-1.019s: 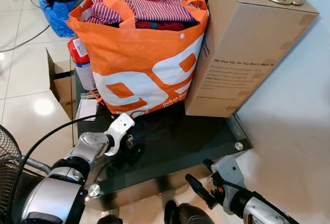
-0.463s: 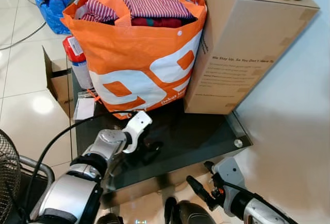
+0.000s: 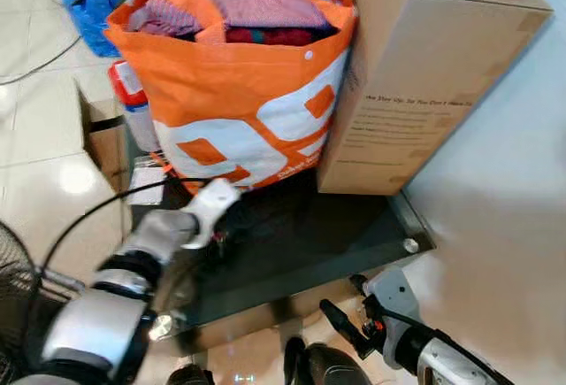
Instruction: Hang keys on a hook
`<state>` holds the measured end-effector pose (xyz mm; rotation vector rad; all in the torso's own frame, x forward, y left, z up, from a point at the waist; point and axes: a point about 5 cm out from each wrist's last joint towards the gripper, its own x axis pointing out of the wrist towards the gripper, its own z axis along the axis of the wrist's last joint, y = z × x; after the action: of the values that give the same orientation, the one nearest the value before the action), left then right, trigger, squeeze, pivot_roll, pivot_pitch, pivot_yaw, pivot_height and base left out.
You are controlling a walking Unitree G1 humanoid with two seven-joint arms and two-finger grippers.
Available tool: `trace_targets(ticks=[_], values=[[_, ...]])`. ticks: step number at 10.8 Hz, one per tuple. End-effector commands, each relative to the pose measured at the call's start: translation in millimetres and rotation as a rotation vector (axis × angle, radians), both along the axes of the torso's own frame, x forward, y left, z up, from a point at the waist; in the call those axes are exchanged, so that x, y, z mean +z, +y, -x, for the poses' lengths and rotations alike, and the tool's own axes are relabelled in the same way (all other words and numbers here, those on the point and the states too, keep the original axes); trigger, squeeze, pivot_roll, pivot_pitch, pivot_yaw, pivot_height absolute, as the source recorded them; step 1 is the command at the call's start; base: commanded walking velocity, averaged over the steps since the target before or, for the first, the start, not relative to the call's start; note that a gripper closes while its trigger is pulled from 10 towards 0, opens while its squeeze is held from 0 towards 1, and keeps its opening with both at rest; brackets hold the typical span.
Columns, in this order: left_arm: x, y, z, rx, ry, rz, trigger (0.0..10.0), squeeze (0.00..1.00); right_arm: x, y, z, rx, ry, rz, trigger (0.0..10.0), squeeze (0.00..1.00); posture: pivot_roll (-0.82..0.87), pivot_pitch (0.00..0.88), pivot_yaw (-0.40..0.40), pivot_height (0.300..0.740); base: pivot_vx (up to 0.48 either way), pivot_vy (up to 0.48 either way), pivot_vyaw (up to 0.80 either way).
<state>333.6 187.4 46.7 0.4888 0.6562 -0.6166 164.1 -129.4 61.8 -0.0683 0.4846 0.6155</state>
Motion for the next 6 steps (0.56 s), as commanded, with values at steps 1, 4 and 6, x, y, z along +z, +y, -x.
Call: trace_targets(ticks=[1,4,6], values=[[-5,-3.4,3.7,-0.023,0.035,-0.022,10.0,0.0,-2,-1.0,1.1,-0.006,0.011,-0.002,10.0,0.0,-0.2,0.17,-0.081,0.74,0.0,0.0,0.0],[-9,-11.8,9.2,-0.095,0.113,-0.014,10.0,0.0,-3,-1.9,0.2,-0.006,0.009,-0.001,10.0,0.0,-0.19,0.164,-0.076,0.74,0.0,0.0,0.0],[-13,-19.0,13.1,-0.117,0.152,0.01,10.0,0.0,-3,-1.5,-1.0,-0.006,0.008,0.0,10.0,0.0,-0.2,0.169,-0.075,0.74,0.0,0.0,0.0]])
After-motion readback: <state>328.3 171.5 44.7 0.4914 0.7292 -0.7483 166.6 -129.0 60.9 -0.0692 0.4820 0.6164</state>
